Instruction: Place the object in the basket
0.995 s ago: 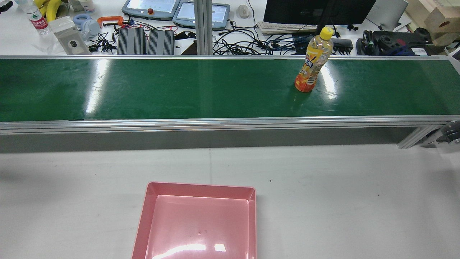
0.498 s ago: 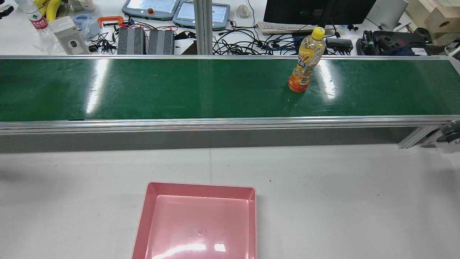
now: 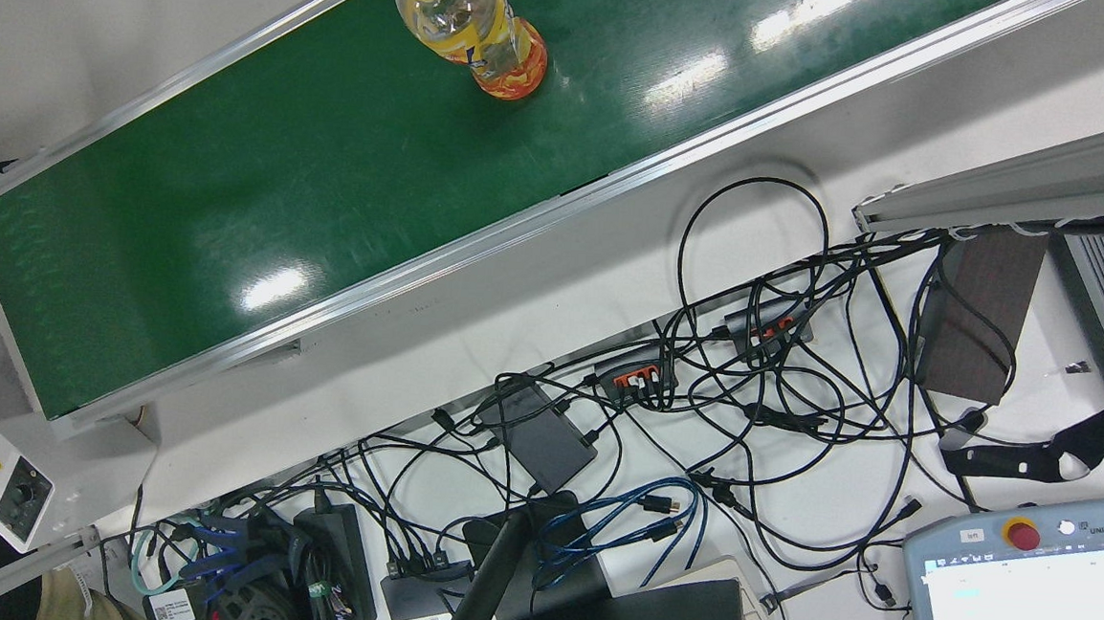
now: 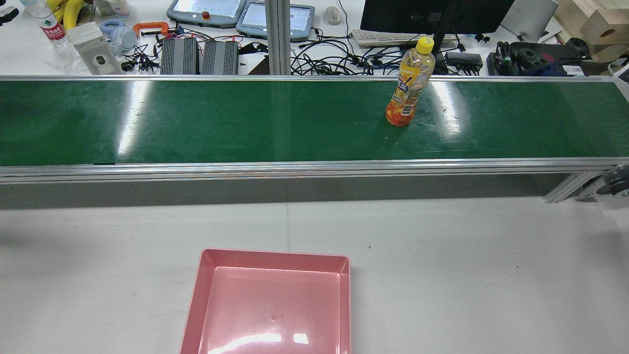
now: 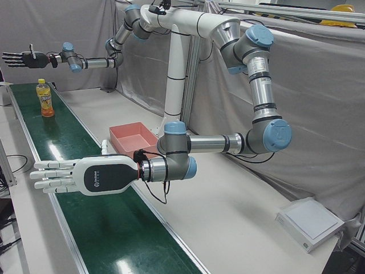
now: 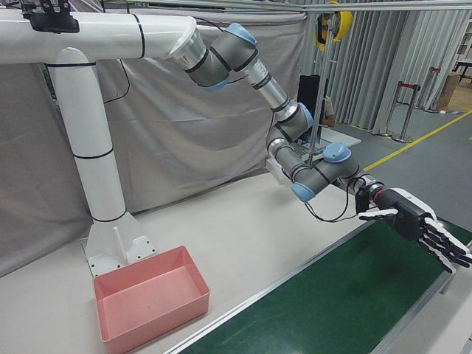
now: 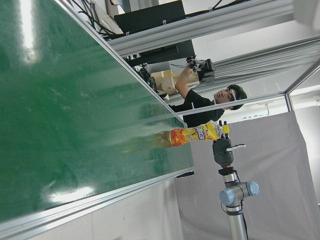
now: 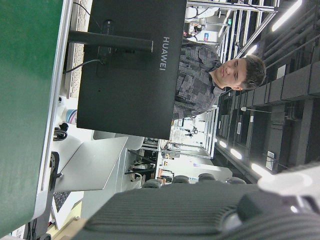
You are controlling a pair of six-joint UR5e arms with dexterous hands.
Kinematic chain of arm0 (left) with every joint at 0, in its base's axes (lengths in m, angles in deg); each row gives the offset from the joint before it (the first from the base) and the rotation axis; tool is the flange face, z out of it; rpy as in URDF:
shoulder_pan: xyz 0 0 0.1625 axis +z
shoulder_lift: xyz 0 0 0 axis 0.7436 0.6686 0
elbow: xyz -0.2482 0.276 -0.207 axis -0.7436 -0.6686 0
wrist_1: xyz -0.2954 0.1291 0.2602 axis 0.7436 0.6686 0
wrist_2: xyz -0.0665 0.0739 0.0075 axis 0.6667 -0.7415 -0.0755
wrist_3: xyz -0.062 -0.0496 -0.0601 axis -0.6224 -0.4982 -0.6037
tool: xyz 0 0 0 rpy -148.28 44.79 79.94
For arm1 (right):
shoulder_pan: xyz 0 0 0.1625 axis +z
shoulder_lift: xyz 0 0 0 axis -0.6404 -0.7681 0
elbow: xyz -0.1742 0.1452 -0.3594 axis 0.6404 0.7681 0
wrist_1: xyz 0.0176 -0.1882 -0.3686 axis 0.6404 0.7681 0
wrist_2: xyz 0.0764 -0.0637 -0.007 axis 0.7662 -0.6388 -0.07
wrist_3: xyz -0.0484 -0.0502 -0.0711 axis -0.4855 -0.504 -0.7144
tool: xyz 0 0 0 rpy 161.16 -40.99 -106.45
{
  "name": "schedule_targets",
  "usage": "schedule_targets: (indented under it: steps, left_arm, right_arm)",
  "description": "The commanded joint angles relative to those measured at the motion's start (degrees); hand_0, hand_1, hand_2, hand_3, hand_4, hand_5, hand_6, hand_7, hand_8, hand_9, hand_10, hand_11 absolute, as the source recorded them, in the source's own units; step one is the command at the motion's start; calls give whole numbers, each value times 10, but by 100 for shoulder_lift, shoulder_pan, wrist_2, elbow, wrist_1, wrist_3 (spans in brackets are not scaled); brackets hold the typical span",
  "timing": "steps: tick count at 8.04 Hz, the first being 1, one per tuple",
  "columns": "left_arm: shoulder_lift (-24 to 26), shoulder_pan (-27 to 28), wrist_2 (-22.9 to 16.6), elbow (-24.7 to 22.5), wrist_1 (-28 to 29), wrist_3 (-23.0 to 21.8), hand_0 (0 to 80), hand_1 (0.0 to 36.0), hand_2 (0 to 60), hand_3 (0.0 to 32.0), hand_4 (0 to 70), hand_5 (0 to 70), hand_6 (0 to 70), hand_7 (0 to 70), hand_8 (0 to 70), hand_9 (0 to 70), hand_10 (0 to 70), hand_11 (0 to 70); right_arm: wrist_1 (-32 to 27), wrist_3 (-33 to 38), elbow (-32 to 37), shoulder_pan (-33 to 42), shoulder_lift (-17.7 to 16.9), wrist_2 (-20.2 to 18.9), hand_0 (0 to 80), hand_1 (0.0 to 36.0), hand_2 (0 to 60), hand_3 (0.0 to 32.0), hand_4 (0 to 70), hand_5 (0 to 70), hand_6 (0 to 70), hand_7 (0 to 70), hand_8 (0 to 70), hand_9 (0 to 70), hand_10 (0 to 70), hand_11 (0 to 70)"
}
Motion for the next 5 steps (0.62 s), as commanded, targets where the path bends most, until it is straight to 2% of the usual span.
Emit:
schedule_targets:
  steps: [1,5]
  left_arm:
    - [0,-1,3,5,0,5,563,62,0,0,52,61,17,0,0,1,54,97]
    - [9,-1,3,-4,0,5,569,67,0,0,47,68,12,0,0,0,51,94]
  right_arm:
    - [0,0,0,2,0,6,0,0,0,0,0,0,0,0,0,0,0,0]
    - [0,0,0,-6,0,6,0,0,0,0,0,0,0,0,0,0,0,0]
